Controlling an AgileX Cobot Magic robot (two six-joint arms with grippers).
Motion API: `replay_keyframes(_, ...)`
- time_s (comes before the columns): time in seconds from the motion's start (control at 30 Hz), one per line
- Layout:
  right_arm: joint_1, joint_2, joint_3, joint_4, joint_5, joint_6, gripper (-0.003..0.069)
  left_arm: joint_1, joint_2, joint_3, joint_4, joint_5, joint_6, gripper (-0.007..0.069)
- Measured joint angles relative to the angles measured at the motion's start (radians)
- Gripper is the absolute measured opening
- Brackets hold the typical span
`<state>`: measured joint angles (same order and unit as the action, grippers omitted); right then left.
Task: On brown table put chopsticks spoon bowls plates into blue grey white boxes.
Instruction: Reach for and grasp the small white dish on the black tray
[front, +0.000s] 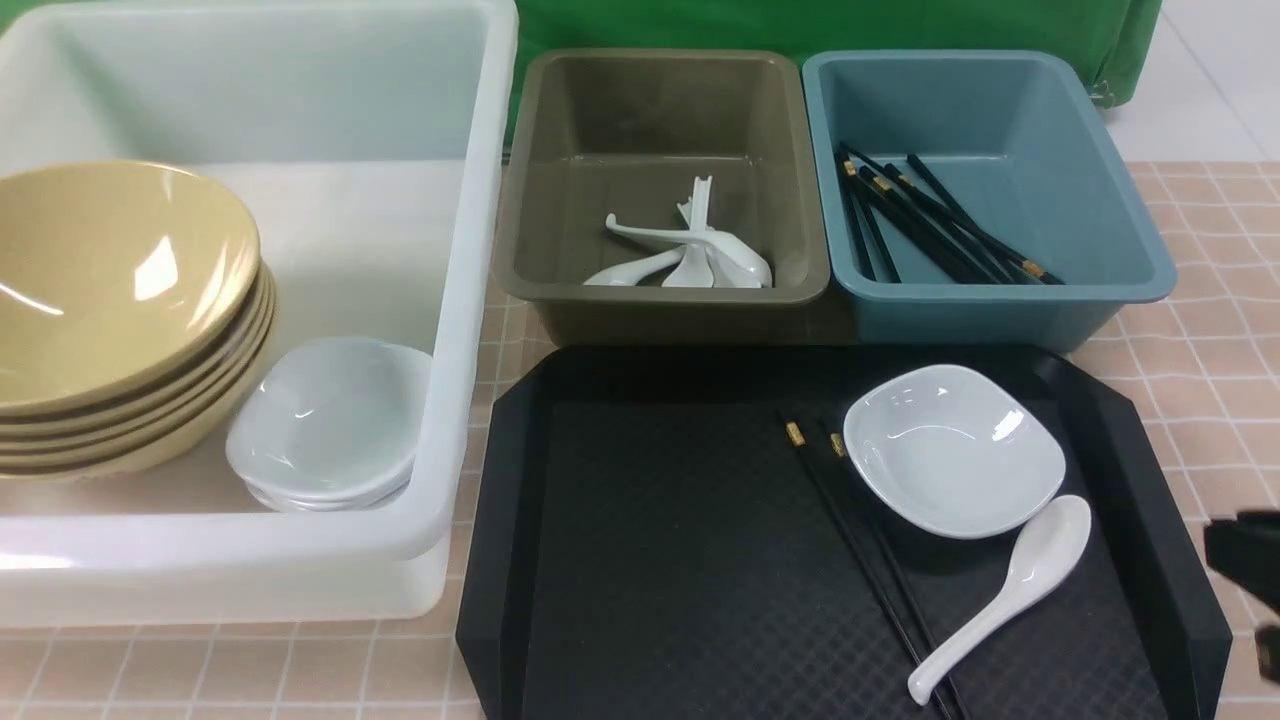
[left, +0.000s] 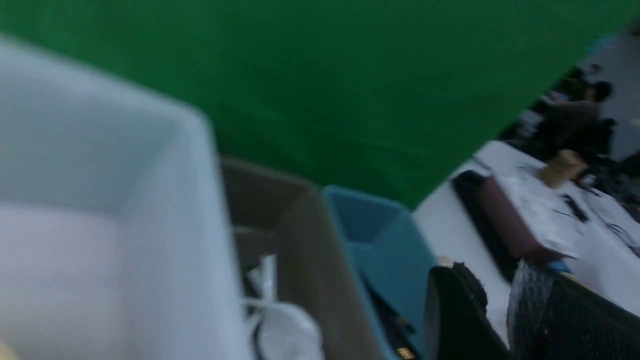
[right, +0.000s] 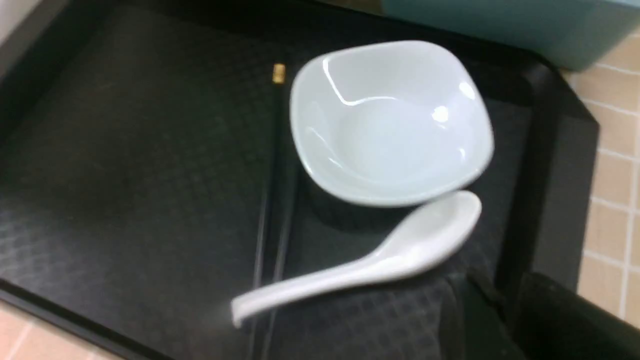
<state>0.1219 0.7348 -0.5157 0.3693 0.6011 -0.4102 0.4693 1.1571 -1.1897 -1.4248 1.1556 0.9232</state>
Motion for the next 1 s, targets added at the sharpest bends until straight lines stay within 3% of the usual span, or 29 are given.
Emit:
replay_keyframes(0.13, 0.000, 0.164, -0.126, 0.050, 0.059, -0.102, 0.0199, -0.146, -0.034, 0.000, -0.010, 0.065, 0.036, 0.0134)
replay_keyframes(0.27, 0.000, 0.398, -0.248, 0.063, 0.111, -0.149, 0.0242, -0.339, -0.072, 0.002, 0.264, -0.013, -0.020, 0.0103)
replay_keyframes(0.3, 0.000, 0.409, -0.258, 0.063, 0.111, -0.151, 0.0248, -0.360, -0.076, 0.003, 0.284, -0.019, -0.027, 0.0096)
replay_keyframes(0.43, 0.001, 0.625, -0.364, 0.063, 0.114, -0.174, 0.0335, -0.602, -0.187, 0.085, 0.664, -0.212, -0.181, 0.0012)
replay_keyframes(0.47, 0.001, 0.634, -0.368, 0.063, 0.114, -0.175, 0.0340, -0.612, -0.193, 0.092, 0.664, -0.212, -0.187, 0.0012)
replay_keyframes(0.57, 0.001, 0.783, -0.437, 0.047, 0.063, -0.208, 0.0411, -0.753, -0.288, 0.234, 0.873, -0.336, -0.253, -0.0008)
replay_keyframes(0.7, 0.001, 0.903, -0.502, -0.027, 0.000, -0.218, 0.0448, -0.830, -0.376, 0.443, 1.007, -0.418, -0.283, -0.0010)
replay_keyframes(1.0, 0.001, 1.050, -0.529, -0.039, -0.068, -0.198, 0.0444, -0.839, -0.541, 0.745, 1.014, -0.778, -0.325, -0.0010)
